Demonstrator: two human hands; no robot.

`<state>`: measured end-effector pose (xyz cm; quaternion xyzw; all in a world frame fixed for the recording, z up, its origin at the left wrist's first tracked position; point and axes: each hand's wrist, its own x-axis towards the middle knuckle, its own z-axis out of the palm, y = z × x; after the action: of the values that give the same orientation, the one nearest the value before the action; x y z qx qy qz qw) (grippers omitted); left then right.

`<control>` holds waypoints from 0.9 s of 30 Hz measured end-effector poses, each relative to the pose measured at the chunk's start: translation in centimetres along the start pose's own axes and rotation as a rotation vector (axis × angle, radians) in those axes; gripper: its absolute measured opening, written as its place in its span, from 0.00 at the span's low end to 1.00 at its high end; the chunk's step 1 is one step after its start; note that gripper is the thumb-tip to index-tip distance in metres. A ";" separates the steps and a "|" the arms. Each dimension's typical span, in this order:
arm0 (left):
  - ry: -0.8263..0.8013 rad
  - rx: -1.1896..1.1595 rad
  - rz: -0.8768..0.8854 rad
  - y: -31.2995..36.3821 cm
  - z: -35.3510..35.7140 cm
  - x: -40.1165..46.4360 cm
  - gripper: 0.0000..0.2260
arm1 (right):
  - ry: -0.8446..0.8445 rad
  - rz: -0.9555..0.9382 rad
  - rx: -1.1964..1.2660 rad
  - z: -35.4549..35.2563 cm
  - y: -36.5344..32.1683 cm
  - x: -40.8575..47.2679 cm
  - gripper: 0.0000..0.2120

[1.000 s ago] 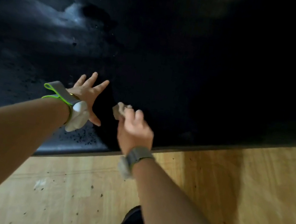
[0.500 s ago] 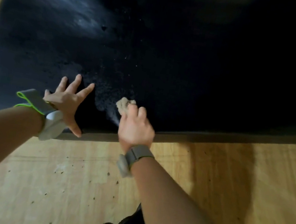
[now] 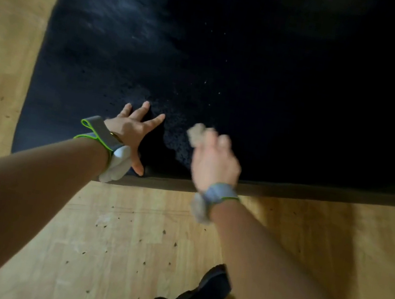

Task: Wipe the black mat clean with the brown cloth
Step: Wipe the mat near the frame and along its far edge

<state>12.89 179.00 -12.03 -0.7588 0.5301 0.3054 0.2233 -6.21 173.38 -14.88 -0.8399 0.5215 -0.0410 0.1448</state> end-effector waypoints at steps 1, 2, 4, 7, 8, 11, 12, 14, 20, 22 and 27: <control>0.002 -0.005 0.003 -0.1 0.0 0.0 0.63 | -0.052 -0.093 0.019 0.8 -2.5 -0.7 0.18; 0.005 -0.014 0.003 -0.1 0.2 0.0 0.63 | -0.106 -0.167 0.031 1.4 -4.3 -1.1 0.18; 0.006 -0.025 0.006 -0.4 0.3 -0.1 0.63 | -0.103 -0.274 0.018 1.7 -5.5 -0.9 0.15; 0.010 -0.046 0.010 -0.7 0.4 -0.2 0.63 | 0.035 -0.178 -0.094 0.6 -2.1 2.3 0.09; 0.013 -0.041 0.007 -0.3 0.4 -0.2 0.63 | 0.058 -0.075 -0.111 0.0 0.0 3.8 0.10; 0.012 -0.035 -0.008 -0.3 0.5 -0.3 0.62 | 0.124 0.131 -0.042 -1.3 3.2 6.3 0.13; 0.004 -0.030 -0.009 -0.3 0.4 -0.3 0.62 | 0.141 0.131 -0.033 -1.3 2.4 6.3 0.13; -0.006 -0.040 -0.005 -0.5 0.4 -0.3 0.62 | 0.069 -0.003 -0.041 -0.2 -1.1 4.6 0.13; 0.020 -0.043 -0.006 -0.7 0.7 -0.3 0.61 | -0.007 -0.386 -0.043 0.8 -3.6 3.7 0.10; 0.018 -0.033 -0.005 -0.6 0.8 -0.4 0.61 | 0.018 -0.225 -0.133 -0.1 -1.4 7.3 0.13; -0.004 -0.045 -0.003 -0.8 0.5 -0.3 0.62 | 0.083 -0.067 -0.074 -0.6 -1.6 9.8 0.14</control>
<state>13.45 179.81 -12.19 -0.7638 0.5216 0.3184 0.2078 -0.53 165.27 -14.69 -0.8592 0.4999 -0.0611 0.0902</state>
